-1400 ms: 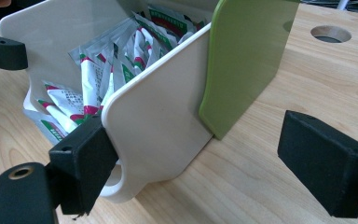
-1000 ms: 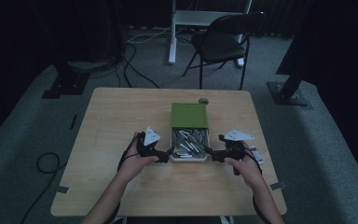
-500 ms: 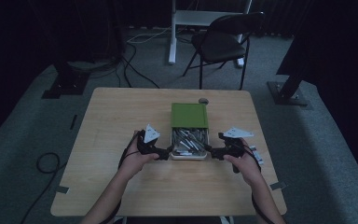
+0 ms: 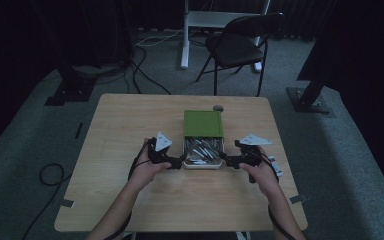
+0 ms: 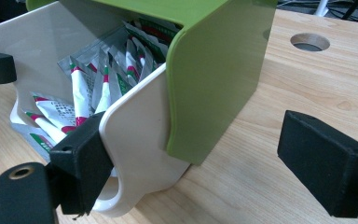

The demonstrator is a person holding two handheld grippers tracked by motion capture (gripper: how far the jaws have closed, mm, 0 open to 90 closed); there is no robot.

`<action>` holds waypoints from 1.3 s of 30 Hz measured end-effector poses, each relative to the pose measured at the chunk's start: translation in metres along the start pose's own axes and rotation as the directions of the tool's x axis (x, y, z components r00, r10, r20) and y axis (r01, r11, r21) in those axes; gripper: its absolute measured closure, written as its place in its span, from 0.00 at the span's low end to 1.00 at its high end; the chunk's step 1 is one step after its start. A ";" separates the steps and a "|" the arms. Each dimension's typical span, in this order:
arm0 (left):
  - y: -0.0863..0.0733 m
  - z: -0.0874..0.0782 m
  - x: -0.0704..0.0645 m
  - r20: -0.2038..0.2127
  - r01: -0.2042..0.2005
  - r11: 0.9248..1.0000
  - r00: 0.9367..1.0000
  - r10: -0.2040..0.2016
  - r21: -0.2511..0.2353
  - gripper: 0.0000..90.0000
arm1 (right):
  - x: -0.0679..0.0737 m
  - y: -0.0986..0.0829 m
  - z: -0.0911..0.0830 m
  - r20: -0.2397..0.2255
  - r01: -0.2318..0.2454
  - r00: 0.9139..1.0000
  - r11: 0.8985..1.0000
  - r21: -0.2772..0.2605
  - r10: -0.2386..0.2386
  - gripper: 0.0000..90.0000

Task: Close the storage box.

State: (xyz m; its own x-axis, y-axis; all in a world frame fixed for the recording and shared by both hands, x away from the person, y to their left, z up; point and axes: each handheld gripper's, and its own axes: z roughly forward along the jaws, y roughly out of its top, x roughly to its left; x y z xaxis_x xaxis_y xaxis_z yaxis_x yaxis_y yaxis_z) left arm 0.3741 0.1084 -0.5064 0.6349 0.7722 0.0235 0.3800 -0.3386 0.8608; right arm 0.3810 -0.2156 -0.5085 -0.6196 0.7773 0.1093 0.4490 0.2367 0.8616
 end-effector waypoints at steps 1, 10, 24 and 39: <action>0.000 0.000 0.001 -0.001 -0.002 1.000 1.000 0.002 0.003 0.02 | -0.001 0.000 0.001 0.000 -0.005 1.000 1.000 -0.001 0.005 0.14; 0.003 0.005 0.002 -0.016 0.001 1.000 1.000 -0.001 0.002 0.02 | -0.003 0.002 0.005 0.030 -0.028 0.999 1.000 -0.015 0.028 0.14; 0.006 0.009 0.006 -0.037 -0.004 1.000 0.999 0.004 -0.007 0.02 | -0.006 0.005 0.011 0.051 -0.046 0.998 0.999 -0.016 0.047 0.12; 0.009 0.015 0.010 -0.050 0.007 1.000 0.999 -0.007 0.001 0.02 | -0.007 0.010 0.018 0.087 -0.048 0.995 0.999 -0.007 0.049 0.12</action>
State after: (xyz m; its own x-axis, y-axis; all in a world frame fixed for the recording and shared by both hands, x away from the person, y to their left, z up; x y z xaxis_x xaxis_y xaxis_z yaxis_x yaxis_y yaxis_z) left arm 0.3939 0.1051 -0.5060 0.5980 0.8004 0.0423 0.3851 -0.3332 0.8606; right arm 0.4018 -0.2082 -0.5095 -0.5383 0.8359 0.1074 0.4737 0.1947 0.8589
